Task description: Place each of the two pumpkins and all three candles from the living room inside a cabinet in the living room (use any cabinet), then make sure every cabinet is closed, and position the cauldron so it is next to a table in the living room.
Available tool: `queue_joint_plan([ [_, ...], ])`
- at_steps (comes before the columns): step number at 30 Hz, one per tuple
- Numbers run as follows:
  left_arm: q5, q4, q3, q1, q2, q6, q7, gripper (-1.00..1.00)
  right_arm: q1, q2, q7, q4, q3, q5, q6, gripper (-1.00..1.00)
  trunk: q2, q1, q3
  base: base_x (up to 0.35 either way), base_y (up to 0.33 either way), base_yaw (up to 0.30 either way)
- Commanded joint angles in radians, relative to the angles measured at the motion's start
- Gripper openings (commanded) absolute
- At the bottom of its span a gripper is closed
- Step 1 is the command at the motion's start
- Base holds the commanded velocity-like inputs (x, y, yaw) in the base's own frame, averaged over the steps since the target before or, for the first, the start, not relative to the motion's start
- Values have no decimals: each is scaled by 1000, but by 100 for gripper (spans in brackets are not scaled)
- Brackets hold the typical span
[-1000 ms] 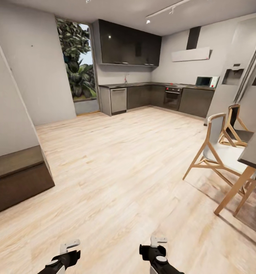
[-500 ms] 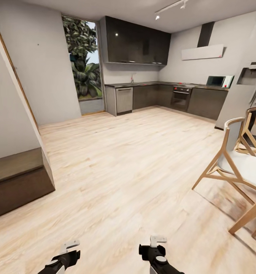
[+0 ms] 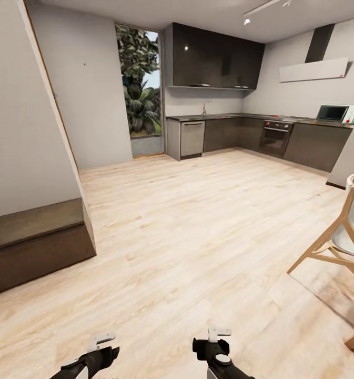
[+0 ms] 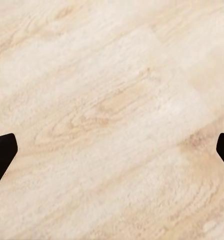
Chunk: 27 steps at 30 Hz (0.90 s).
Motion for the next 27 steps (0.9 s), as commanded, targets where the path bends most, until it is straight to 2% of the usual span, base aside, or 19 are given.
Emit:
queue_joint_plan([
  [1, 7, 0, 4, 0, 0, 3, -6, 100, -1, 0, -5, 1, 7, -10, -5, 100, 0, 0, -1, 0, 0, 275],
  [13, 7, 0, 4, 0, 0, 4, -8, 100, -1, 0, -5, 1, 7, -8, -5, 100, 0, 0, -1, 22, 0, 275],
  [23, 8, 0, 4, 0, 11, 2, 1, 100, -1, 0, 1, 0, 7, -8, -10, 100, 0, 0, -1, 314, 3, 270],
  [27, 8, 0, 5, 0, 13, 2, 2, 100, -1, -1, 4, 0, 7, -8, -10, 100, 0, 0, -1, 312, 115, 89],
])
